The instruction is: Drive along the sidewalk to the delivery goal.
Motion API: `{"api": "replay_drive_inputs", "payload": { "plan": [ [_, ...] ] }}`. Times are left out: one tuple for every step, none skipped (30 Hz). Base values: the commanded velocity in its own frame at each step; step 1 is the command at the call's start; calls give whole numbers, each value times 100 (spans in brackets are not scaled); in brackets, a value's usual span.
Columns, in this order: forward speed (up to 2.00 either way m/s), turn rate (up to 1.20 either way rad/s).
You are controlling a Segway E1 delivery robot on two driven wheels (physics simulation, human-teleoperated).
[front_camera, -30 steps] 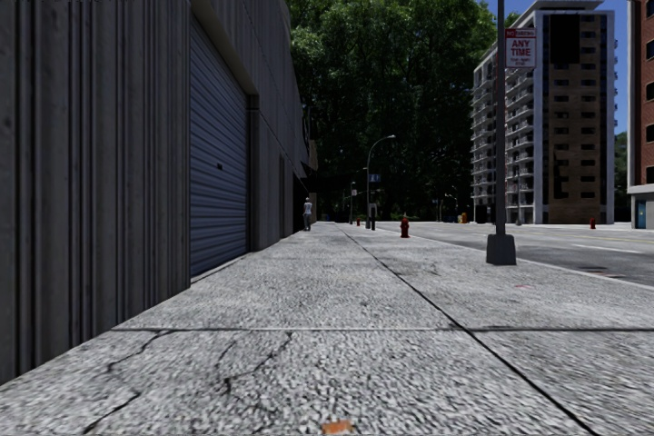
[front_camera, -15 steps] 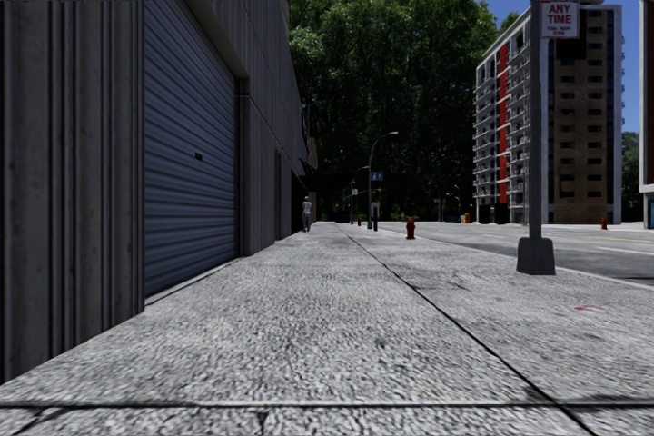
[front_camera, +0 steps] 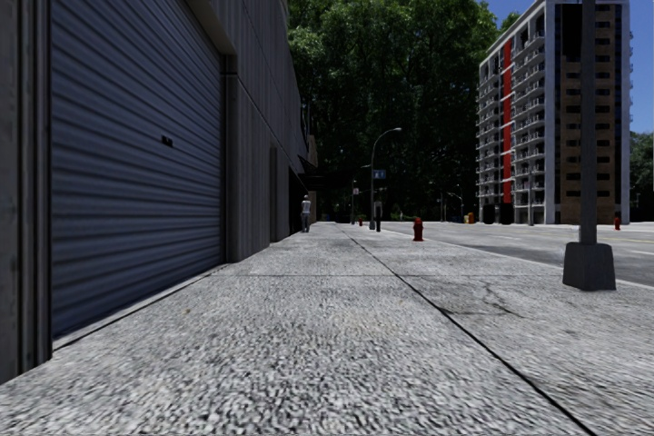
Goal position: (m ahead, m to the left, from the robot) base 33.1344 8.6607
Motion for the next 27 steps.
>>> {"api": "replay_drive_inputs", "payload": {
  "plan": [
    [200,0],
    [200,0],
    [200,0],
    [200,0],
    [200,0],
    [200,0],
    [200,0],
    [200,0],
    [200,0],
    [200,0],
    [200,0],
    [200,0],
    [200,0],
    [200,0],
    [200,0],
    [200,0],
    [200,0],
    [200,0],
    [200,0],
    [200,0],
    [200,0],
    [200,0],
    [200,0],
    [200,0],
    [200,0],
    [200,0],
    [200,0]
  ]
}}
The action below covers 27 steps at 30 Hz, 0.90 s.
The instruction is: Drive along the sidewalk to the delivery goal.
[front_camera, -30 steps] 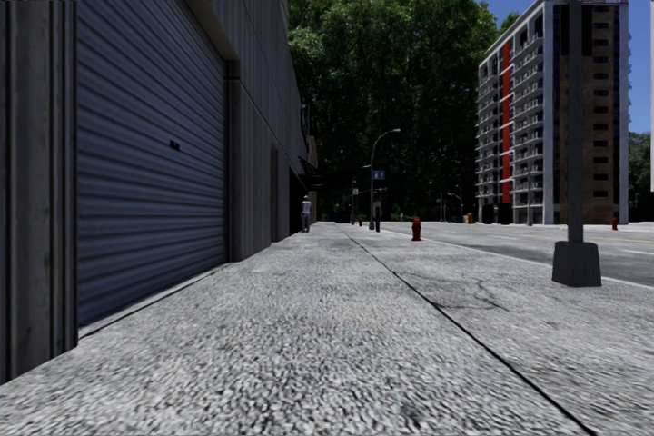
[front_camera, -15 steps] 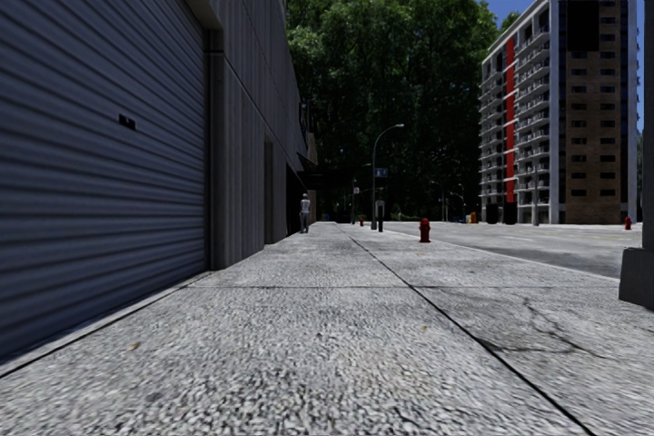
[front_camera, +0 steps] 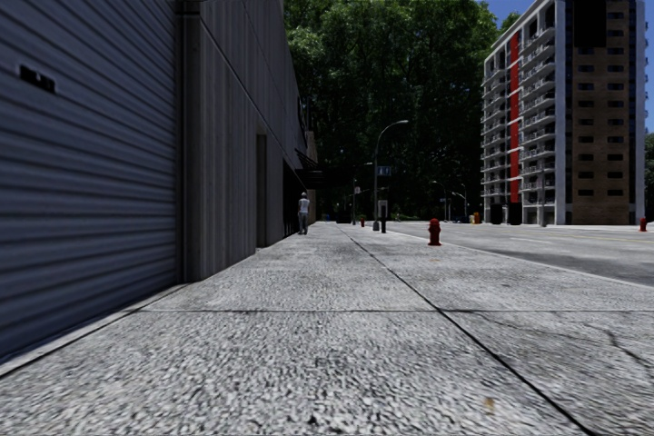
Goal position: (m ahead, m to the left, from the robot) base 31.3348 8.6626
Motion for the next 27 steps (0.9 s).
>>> {"api": "replay_drive_inputs", "payload": {
  "plan": [
    [200,0],
    [200,0],
    [200,0],
    [200,0],
    [200,0],
    [200,0],
    [200,0],
    [200,0],
    [200,0],
    [200,0],
    [200,0],
    [200,0],
    [200,0],
    [200,0],
    [200,0],
    [200,0],
    [200,0],
    [200,0],
    [200,0],
    [200,0],
    [200,0],
    [200,0],
    [200,0],
    [200,0],
    [200,0],
    [200,0],
    [200,0]
  ]
}}
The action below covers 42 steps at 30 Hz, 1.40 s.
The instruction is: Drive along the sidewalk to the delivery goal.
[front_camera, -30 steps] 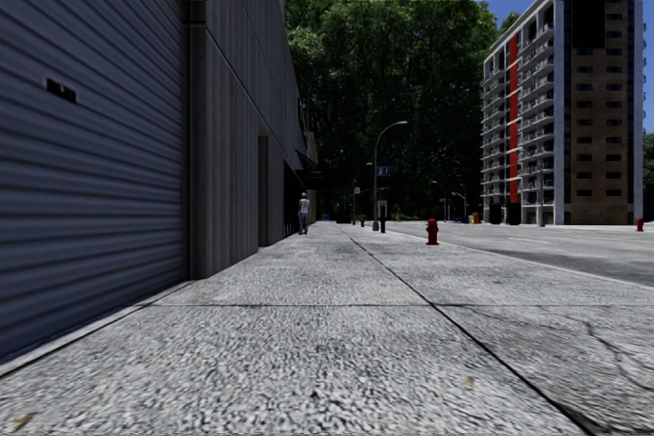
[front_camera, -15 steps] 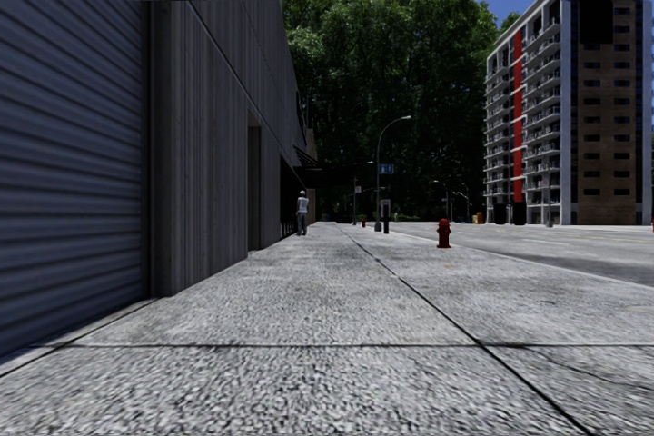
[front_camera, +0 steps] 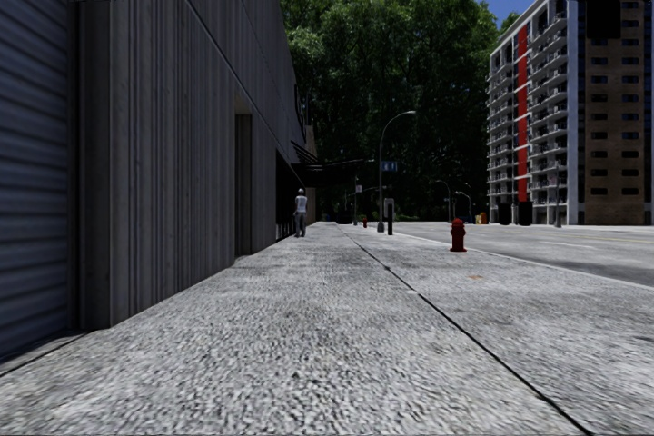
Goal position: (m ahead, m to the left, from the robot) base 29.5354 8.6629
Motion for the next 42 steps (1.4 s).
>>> {"api": "replay_drive_inputs", "payload": {
  "plan": [
    [200,0],
    [200,0],
    [200,0],
    [200,0],
    [200,0],
    [200,0],
    [200,0],
    [200,0],
    [200,0],
    [200,0],
    [200,0],
    [200,0],
    [200,0],
    [200,0],
    [200,0],
    [200,0],
    [200,0],
    [200,0],
    [200,0],
    [200,0],
    [200,0],
    [200,0],
    [200,0],
    [200,0],
    [200,0],
    [200,0],
    [200,0],
    [200,0],
    [200,0],
    [200,0],
    [200,0],
    [200,0],
    [200,0],
    [200,0],
    [200,0],
    [200,0],
    [200,0],
    [200,0],
    [200,0],
    [200,0],
    [200,0],
    [200,0]
  ]
}}
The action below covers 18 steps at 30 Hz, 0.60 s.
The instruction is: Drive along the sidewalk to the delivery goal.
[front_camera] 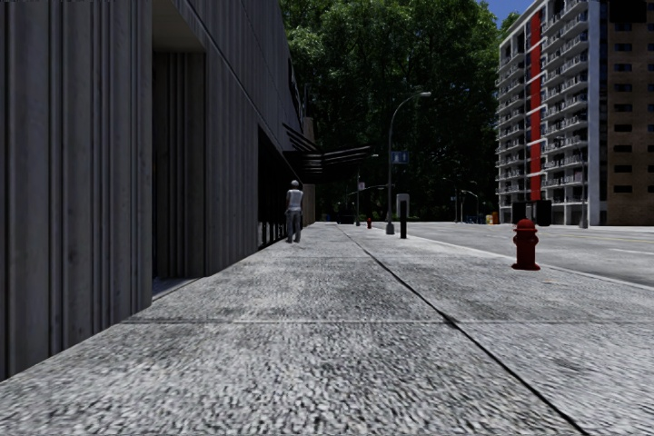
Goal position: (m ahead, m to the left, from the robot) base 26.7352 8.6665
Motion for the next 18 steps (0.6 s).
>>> {"api": "replay_drive_inputs", "payload": {
  "plan": [
    [200,0],
    [200,0],
    [200,0],
    [200,0],
    [200,0],
    [200,0],
    [200,0],
    [200,0],
    [200,0],
    [200,0],
    [200,0],
    [200,0],
    [200,0],
    [200,0],
    [200,0],
    [200,0],
    [200,0],
    [200,0]
  ]
}}
